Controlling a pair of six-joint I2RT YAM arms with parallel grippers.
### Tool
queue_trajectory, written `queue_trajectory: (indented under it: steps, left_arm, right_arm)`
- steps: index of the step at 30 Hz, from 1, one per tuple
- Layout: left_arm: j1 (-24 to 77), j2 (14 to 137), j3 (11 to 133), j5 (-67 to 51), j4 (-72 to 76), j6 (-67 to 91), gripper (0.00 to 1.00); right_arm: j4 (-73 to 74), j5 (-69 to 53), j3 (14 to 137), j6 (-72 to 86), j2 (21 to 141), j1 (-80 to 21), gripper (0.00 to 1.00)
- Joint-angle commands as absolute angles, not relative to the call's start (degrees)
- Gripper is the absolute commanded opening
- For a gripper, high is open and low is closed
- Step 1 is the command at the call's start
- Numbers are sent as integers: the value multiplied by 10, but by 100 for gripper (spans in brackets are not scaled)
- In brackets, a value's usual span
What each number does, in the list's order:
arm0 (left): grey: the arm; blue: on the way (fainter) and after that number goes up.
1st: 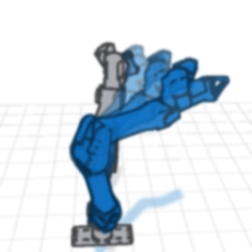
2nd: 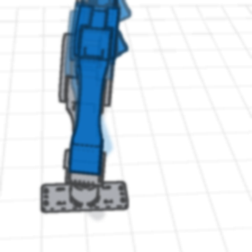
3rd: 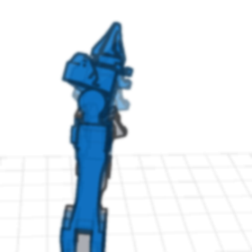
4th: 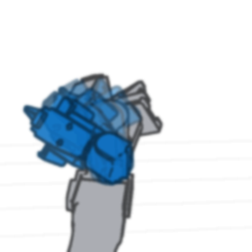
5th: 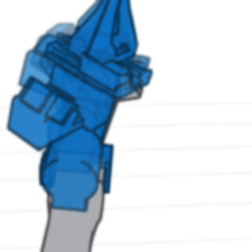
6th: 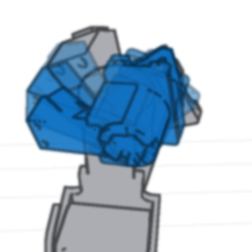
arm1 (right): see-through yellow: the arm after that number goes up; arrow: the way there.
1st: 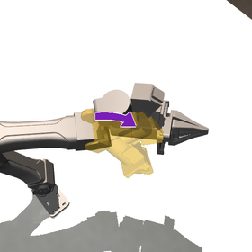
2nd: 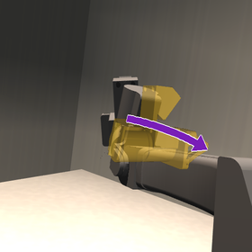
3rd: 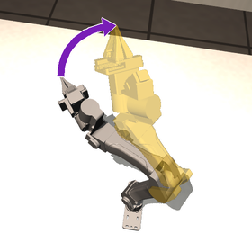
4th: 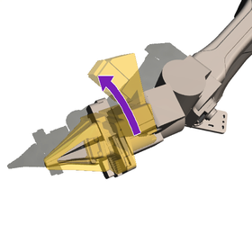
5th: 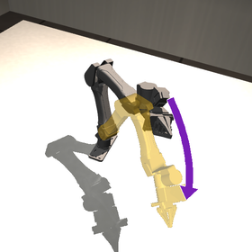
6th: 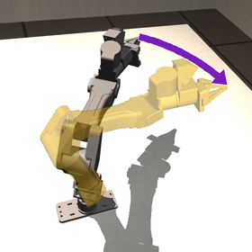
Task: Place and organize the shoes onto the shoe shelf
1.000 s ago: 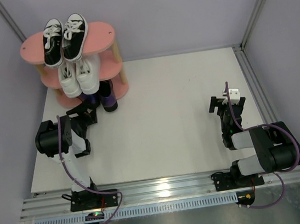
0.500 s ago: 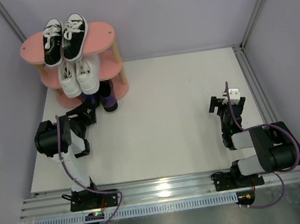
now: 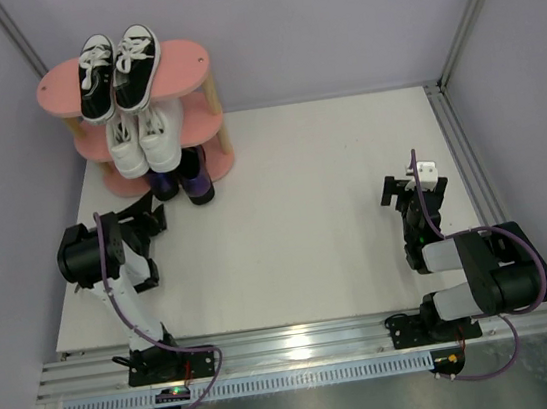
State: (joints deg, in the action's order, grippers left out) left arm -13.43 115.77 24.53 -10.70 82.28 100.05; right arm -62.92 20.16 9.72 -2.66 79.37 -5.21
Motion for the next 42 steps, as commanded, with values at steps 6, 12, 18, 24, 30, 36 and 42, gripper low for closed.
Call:
queue_trajectory:
  steps: [6,12,18,24,30,36,42]
  left_arm:
    - [-184,1163,228,-105,886,988,0]
    - [-178,1165,257,-169,885,992,0]
    - [-156,1149,265,-251,885,966,0]
    - [-145,1060,229,-251,885,853,0]
    - [-111,979,207,-174,883,703,7]
    - [-81,919,213,-125,810,516,76]
    - [-51,826,207,-43,691,373,100]
  right_arm:
    - [-673,197,105,-15,787,-50,97]
    - [-673,196,105,-15,787,-50,97]
    - [-673,197,105,-15,786,-50,97]
    - [-673,196,105,-15,787,-50,97]
    - [-672,198,105,-15,787,-50,97]
    - [-672,197,105,-15,787,-51,97]
    - [-673,196,105,-15,786,-50,97]
